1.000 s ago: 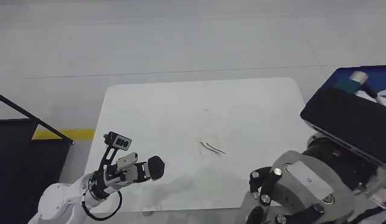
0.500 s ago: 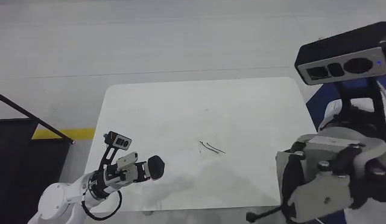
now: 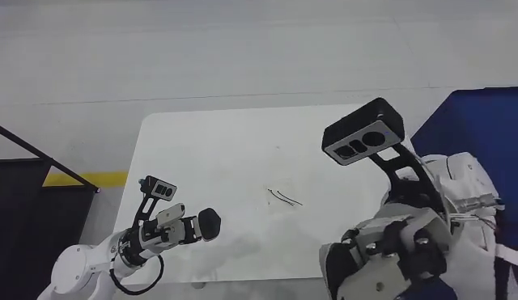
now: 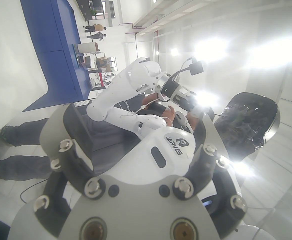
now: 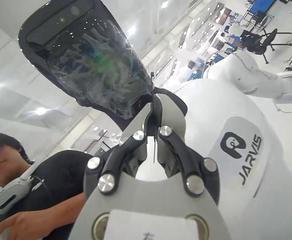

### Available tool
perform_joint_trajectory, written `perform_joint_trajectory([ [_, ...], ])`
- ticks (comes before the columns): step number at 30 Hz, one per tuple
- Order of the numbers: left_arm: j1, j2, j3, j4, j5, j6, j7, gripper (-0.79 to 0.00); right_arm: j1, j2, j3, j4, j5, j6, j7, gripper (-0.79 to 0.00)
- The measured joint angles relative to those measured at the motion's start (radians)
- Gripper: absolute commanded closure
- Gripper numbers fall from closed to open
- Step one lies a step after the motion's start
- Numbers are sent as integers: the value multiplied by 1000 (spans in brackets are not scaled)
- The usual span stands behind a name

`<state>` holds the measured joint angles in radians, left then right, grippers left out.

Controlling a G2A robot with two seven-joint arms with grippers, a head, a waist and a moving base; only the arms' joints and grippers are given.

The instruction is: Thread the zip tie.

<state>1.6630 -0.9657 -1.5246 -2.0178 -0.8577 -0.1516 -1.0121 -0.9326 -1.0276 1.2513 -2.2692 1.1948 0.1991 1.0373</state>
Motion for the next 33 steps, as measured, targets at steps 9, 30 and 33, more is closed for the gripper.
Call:
perform_joint_trajectory([
  [9,0,0,0,0,0,0,0,-785,159,-8,94,30,-471,-489,80,0],
  [30,0,0,0,0,0,0,0,-785,175,0,121,-70,-1043,-835,-22,0],
  [33,0,0,0,0,0,0,0,-785,206,5,62,-11,-814,-714,41,0],
])
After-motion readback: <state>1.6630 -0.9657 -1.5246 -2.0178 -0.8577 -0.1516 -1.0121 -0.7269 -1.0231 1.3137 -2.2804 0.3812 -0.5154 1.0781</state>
